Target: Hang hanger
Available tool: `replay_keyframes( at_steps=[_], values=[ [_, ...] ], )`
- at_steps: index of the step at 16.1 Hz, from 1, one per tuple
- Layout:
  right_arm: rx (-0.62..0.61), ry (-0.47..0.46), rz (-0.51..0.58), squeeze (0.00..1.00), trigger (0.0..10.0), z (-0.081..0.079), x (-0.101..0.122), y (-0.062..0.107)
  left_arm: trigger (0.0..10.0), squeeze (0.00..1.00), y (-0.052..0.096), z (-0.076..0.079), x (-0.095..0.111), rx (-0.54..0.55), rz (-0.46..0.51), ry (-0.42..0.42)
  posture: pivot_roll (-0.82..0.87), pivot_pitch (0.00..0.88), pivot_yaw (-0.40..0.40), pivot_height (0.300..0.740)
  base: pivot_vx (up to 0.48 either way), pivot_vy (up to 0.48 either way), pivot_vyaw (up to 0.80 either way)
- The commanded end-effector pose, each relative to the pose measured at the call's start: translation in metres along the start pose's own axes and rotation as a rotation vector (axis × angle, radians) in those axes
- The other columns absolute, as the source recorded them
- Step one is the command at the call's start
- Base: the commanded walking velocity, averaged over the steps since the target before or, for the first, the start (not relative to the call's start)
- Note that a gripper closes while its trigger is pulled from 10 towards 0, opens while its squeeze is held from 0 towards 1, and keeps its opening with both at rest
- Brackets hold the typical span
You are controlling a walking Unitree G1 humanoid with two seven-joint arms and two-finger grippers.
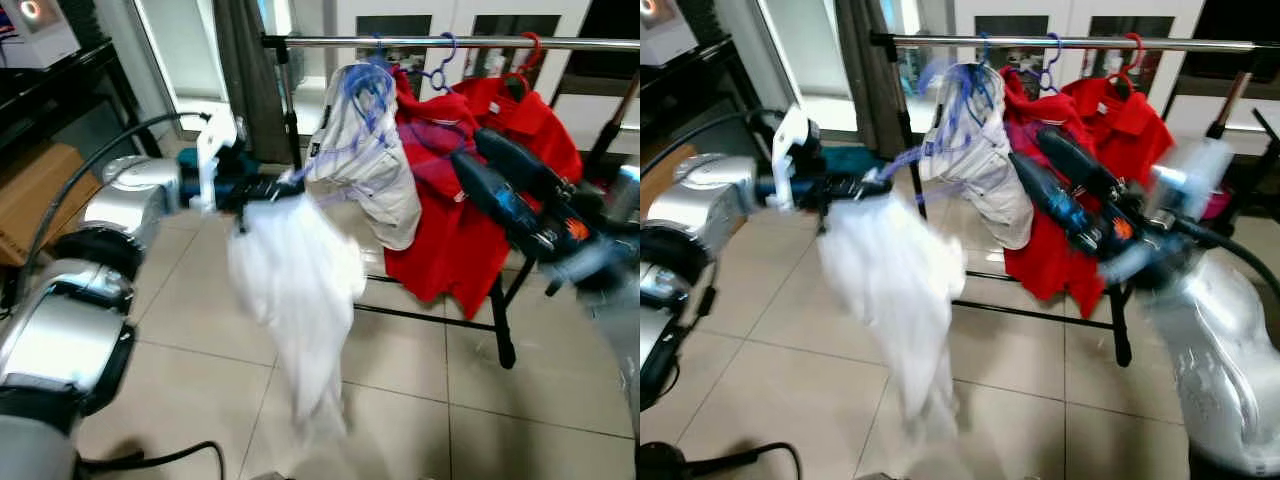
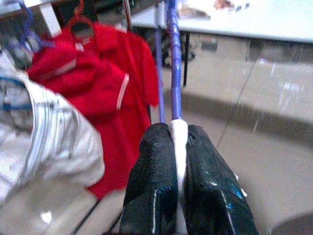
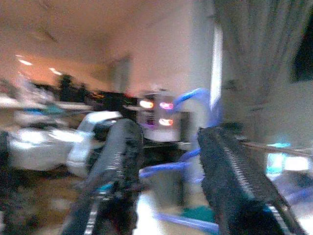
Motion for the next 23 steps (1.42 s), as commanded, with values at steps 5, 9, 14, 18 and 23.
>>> replay_keyframes(
  at_steps=[5,9,14,18,23],
  values=[
    [0.051,-0.011,-0.318,1.00,10.0,-0.018,-0.072,-0.015,0.0,0.00,-0.017,-0.005,0.056,-0.125,0.194,-0.084,-0.25,0.000,0.147,0.740,0.000,0.000,0.00],
    [0.002,0.097,-0.311,1.00,10.0,-0.012,-0.075,-0.027,0.0,0.00,-0.020,0.003,0.074,-0.259,0.254,-0.107,-0.25,0.013,0.140,0.740,0.000,0.000,0.00],
    [0.028,0.117,-0.170,0.00,10.0,-0.019,-0.057,-0.047,0.0,0.00,-0.017,0.012,0.079,-0.332,0.274,-0.115,-0.25,0.029,0.129,0.740,0.000,0.000,0.00],
    [0.076,0.130,-0.162,0.00,10.0,-0.024,-0.055,-0.053,0.0,0.00,-0.019,0.016,0.080,-0.355,0.285,-0.112,-0.25,0.032,0.126,0.740,0.000,0.000,0.00],
    [0.120,0.124,-0.264,0.00,10.0,-0.020,-0.063,-0.040,0.0,0.00,-0.016,0.019,0.085,-0.377,0.293,-0.116,-0.24,0.037,0.129,0.740,0.000,0.000,0.00]
  ],
)
Point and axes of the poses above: a point about 5 cm out from each wrist's last joint towards the gripper, its own y axis pointing back from the gripper into the wrist, its own x axis along the axis of the wrist's last joint, z = x × y, the point moved 2 cm from there along -y, pointing out of the wrist towards the gripper, and after that the axes turned 11 degrees about -y, right-handed, at the moved point
